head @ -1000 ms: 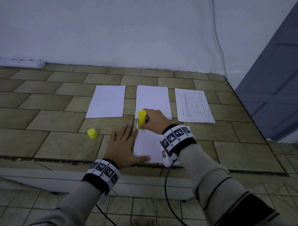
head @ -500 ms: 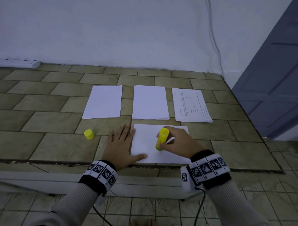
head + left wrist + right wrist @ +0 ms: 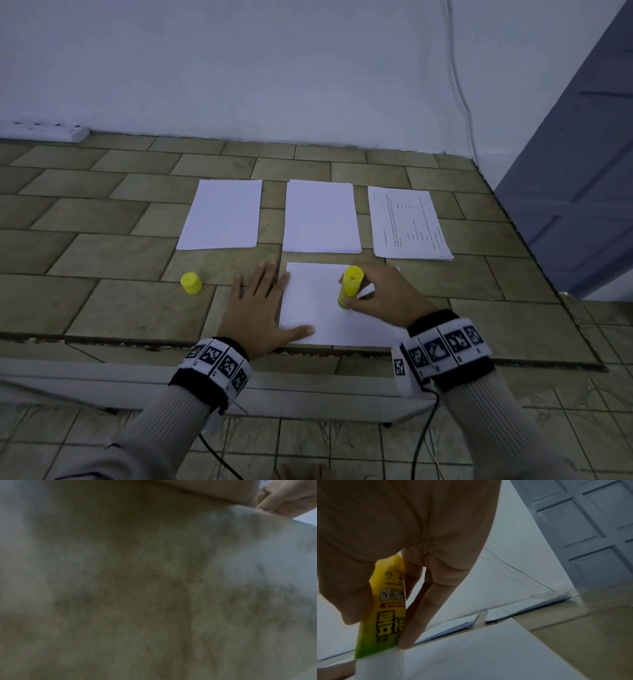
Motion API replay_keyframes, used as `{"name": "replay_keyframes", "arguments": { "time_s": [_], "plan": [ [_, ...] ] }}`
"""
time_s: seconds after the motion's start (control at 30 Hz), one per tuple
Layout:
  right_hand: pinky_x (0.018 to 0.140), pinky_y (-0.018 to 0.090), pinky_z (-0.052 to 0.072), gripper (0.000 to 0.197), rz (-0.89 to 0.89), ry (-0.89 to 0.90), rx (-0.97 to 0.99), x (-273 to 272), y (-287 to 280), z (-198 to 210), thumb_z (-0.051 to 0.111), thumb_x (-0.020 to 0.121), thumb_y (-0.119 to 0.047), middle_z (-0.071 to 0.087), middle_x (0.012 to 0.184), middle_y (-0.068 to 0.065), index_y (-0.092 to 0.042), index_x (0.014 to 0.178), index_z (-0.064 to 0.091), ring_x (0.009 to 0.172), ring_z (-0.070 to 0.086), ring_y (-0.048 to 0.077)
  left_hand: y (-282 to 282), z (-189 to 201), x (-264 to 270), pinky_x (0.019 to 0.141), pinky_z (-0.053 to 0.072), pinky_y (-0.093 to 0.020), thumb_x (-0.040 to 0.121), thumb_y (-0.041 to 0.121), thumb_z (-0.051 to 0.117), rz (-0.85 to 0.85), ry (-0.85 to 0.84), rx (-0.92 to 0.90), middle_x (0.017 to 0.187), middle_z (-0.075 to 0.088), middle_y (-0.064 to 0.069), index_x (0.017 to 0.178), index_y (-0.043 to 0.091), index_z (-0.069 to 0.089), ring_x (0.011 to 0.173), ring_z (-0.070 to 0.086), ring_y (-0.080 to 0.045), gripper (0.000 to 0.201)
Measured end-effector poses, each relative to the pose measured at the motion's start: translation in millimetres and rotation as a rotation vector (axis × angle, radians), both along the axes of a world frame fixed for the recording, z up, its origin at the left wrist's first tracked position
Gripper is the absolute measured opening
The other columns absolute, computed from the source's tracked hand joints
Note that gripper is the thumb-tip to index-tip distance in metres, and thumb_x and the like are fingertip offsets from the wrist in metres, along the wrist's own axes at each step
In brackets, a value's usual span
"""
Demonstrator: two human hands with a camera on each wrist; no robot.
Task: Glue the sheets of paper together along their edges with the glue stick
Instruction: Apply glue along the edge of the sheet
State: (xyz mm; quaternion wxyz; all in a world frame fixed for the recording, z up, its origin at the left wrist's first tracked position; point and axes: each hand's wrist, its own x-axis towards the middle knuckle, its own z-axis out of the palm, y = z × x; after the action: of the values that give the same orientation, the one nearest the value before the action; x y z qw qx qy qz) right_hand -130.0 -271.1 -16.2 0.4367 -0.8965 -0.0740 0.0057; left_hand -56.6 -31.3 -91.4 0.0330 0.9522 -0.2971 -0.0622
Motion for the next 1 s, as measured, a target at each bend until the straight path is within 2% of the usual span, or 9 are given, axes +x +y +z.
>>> {"name": "replay_keyframes", "arguments": {
  "time_s": [0.07, 0.23, 0.4, 0.5, 0.57, 0.63, 0.73, 0.9, 1.0],
  "plan": [
    [0.076, 0.031, 0.055, 0.007, -0.014, 0.007, 0.004, 15.7, -6.6, 0.3, 0.069, 0.080, -0.003, 0.069, 0.087, 0.010, -0.001, 0.081, 0.063, 0.080, 0.064, 0.018, -0.2, 0.5, -0.3, 0.117, -0.011, -0.052, 0.054, 0.101, -0.003, 0.001, 0.005, -0.005, 0.163, -0.012, -0.001, 0.156, 0.025, 0.001, 0.149, -0.016, -0.018, 0.128],
    [0.079, 0.037, 0.053, 0.010, -0.104, 0.002, -0.052, 49.4, -16.7, -1.7, 0.070, 0.076, -0.007, 0.070, 0.082, 0.002, -0.008, 0.075, 0.060, 0.079, 0.066, 0.014, -0.6, 1.6, 0.5, 0.118, -0.011, -0.052, 0.054, 0.101, -0.004, 0.007, 0.013, 0.023, 0.163, -0.015, 0.000, 0.156, 0.026, -0.002, 0.148, -0.018, -0.017, 0.127],
    [0.078, 0.040, 0.051, 0.010, -0.113, -0.015, -0.114, 49.6, -19.4, 0.0, 0.070, 0.076, -0.007, 0.069, 0.082, 0.004, -0.006, 0.075, 0.060, 0.081, 0.064, 0.020, -0.2, 2.0, -0.3, 0.119, -0.010, -0.052, 0.052, 0.101, -0.005, 0.012, 0.017, 0.019, 0.163, -0.013, 0.000, 0.156, 0.026, -0.001, 0.149, -0.017, -0.017, 0.128],
    [0.075, 0.030, 0.054, 0.011, -0.094, -0.044, -0.076, 29.4, -26.7, -4.4, 0.072, 0.078, -0.007, 0.070, 0.082, 0.003, -0.007, 0.076, 0.061, 0.079, 0.066, 0.015, -0.4, 3.1, -0.8, 0.119, -0.010, -0.052, 0.052, 0.101, -0.006, 0.012, 0.012, 0.015, 0.163, -0.013, 0.000, 0.156, 0.025, 0.000, 0.149, -0.016, -0.017, 0.129],
    [0.071, 0.018, 0.052, 0.010, -0.080, -0.050, -0.056, 10.9, -31.9, -6.4, 0.074, 0.077, -0.007, 0.070, 0.084, -0.002, -0.006, 0.078, 0.064, 0.079, 0.065, 0.007, -0.7, 2.7, -0.4, 0.119, -0.010, -0.052, 0.053, 0.101, -0.006, 0.012, 0.005, 0.027, 0.163, -0.013, 0.000, 0.156, 0.025, 0.000, 0.149, -0.016, -0.017, 0.128],
    [0.068, 0.013, 0.049, 0.011, -0.110, -0.013, -0.063, -7.7, -38.2, -6.4, 0.075, 0.076, -0.009, 0.069, 0.084, -0.007, -0.011, 0.083, 0.067, 0.078, 0.063, 0.004, -0.7, 2.3, -0.3, 0.119, -0.009, -0.052, 0.054, 0.100, -0.004, 0.011, -0.001, 0.028, 0.163, -0.012, 0.000, 0.156, 0.025, 0.001, 0.149, -0.016, -0.017, 0.127],
    [0.066, 0.011, 0.049, 0.014, -0.145, 0.051, -0.037, -34.5, -47.5, -4.7, 0.075, 0.075, -0.013, 0.068, 0.082, -0.006, -0.018, 0.085, 0.066, 0.076, 0.062, 0.006, -0.9, 2.8, -1.2, 0.118, -0.009, -0.052, 0.054, 0.101, -0.003, 0.006, -0.004, 0.003, 0.163, -0.009, -0.001, 0.156, 0.024, 0.005, 0.149, -0.014, -0.018, 0.128],
    [0.064, 0.014, 0.049, 0.025, -0.144, 0.050, -0.028, -59.8, -55.3, -3.7, 0.061, 0.063, -0.041, 0.066, 0.079, -0.013, -0.025, 0.081, 0.065, 0.074, 0.063, 0.008, -1.1, 3.5, -2.0, 0.119, -0.009, -0.052, 0.053, 0.101, -0.006, 0.007, -0.007, 0.012, 0.163, -0.011, -0.001, 0.156, 0.024, 0.002, 0.149, -0.014, -0.018, 0.129],
    [0.063, 0.013, 0.048, 0.025, -0.111, 0.037, -0.034, -62.9, -55.0, -4.5, 0.059, 0.062, -0.042, 0.066, 0.080, -0.013, -0.025, 0.081, 0.065, 0.074, 0.062, 0.009, -0.8, 3.0, -1.9, 0.119, -0.009, -0.052, 0.053, 0.101, -0.005, 0.008, 0.003, 0.005, 0.163, -0.012, -0.001, 0.156, 0.024, 0.002, 0.149, -0.015, -0.018, 0.129]
  ]
}}
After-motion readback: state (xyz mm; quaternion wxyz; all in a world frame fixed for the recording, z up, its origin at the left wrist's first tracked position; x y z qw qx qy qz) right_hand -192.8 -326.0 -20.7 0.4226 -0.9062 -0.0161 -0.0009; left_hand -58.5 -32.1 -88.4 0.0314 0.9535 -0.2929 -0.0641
